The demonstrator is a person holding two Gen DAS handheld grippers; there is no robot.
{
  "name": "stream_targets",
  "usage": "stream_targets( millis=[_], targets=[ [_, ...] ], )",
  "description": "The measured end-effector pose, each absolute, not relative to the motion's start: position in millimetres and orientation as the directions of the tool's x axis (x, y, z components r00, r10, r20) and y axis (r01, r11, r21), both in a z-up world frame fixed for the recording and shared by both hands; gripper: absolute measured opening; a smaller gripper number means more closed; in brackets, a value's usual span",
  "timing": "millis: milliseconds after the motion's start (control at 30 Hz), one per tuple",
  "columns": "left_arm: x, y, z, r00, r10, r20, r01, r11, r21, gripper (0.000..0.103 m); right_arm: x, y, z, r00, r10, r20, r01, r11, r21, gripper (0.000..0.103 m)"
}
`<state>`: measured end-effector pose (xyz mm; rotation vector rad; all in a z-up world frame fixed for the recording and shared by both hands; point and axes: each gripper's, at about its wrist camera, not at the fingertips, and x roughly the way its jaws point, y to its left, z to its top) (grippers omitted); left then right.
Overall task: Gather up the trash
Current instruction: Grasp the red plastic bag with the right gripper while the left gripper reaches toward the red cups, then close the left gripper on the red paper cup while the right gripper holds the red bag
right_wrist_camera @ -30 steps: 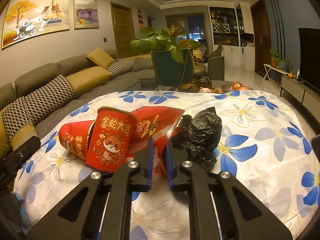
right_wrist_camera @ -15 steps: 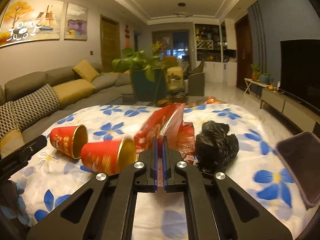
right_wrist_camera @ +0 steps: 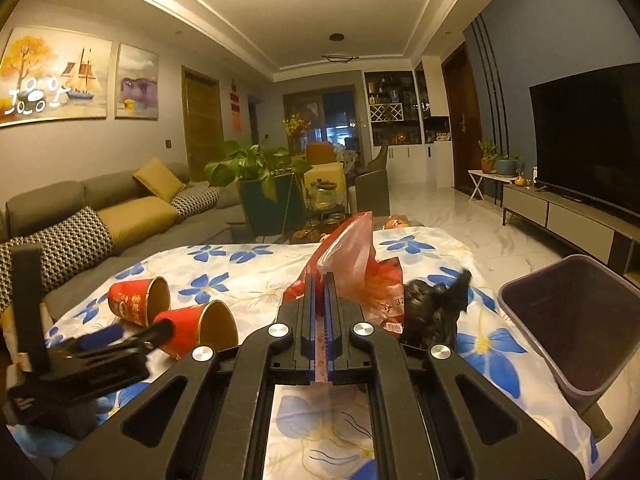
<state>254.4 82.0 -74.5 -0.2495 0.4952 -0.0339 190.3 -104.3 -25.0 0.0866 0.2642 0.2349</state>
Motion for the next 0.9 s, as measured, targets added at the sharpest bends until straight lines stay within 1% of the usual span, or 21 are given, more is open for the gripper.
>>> stream_targets(
  millis=[133, 333, 600, 667, 700, 900],
  targets=[
    [271, 76, -80, 0.853, -0.104, -0.511, -0.031, 0.968, -0.249, 0.097, 187, -110, -25, 0.939, 0.241, -0.244, -0.216, 0.968, 0.125, 0.004],
    [283, 69, -85, 0.836, -0.096, -0.540, -0.034, 0.973, -0.226, 0.097, 186, -113, -25, 0.942, 0.239, -0.236, -0.214, 0.968, 0.129, 0.004],
    [298, 70, -98, 0.795, -0.107, -0.597, -0.048, 0.970, -0.238, 0.097, 187, -114, -26, 0.936, 0.252, -0.244, -0.224, 0.965, 0.136, 0.004],
    [298, 71, -100, 0.791, -0.121, -0.600, -0.043, 0.967, -0.250, 0.092, 187, -114, -26, 0.935, 0.256, -0.246, -0.228, 0.964, 0.137, 0.004],
    [298, 72, -101, 0.790, -0.131, -0.599, -0.037, 0.965, -0.260, 0.087, 188, -114, -26, 0.934, 0.258, -0.247, -0.230, 0.963, 0.138, 0.004],
    [291, 77, -99, 0.808, -0.145, -0.572, -0.037, 0.955, -0.295, 0.086, 190, -115, -25, 0.929, 0.269, -0.253, -0.239, 0.960, 0.143, 0.004]
  ],
)
